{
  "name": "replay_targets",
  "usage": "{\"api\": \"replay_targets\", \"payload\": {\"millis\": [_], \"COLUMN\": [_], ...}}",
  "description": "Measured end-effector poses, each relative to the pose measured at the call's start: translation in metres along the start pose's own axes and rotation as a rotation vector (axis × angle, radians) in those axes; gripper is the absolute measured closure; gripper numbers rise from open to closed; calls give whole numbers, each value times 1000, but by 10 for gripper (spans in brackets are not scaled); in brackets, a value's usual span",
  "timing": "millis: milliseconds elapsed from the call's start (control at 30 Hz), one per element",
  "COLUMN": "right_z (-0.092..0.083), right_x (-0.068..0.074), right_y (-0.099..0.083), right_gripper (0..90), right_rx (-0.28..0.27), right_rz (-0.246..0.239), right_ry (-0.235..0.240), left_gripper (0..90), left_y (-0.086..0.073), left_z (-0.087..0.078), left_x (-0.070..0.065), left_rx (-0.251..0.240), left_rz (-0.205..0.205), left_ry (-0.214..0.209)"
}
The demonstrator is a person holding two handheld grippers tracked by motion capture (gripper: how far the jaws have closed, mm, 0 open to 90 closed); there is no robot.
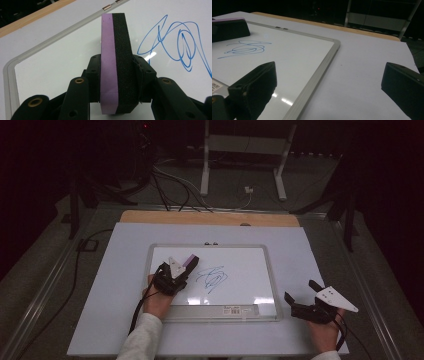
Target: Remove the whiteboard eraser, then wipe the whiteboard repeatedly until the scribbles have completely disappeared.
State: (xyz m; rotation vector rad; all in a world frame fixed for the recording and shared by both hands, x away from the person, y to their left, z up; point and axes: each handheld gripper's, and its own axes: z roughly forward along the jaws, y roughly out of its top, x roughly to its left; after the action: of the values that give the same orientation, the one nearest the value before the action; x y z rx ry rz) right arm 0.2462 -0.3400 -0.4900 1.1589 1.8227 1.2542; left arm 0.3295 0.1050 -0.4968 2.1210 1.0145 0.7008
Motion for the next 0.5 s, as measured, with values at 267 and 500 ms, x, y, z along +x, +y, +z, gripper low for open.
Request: {"api": "replay_targets", "payload": {"millis": [267,500], "right_z": [0,0], "right_x": [0,0], "right_y": [0,0], "right_gripper": [4,4], "right_rx": [2,4], "right_rz": [0,2], "right_ry": [1,3], "left_gripper": [624,522], "left_y": [0,1], "left_z": [0,-1], "left_x": [-6,-16], "left_rx": [7,7], "left_rz": [37,85], "left_ry": [6,-20]}}
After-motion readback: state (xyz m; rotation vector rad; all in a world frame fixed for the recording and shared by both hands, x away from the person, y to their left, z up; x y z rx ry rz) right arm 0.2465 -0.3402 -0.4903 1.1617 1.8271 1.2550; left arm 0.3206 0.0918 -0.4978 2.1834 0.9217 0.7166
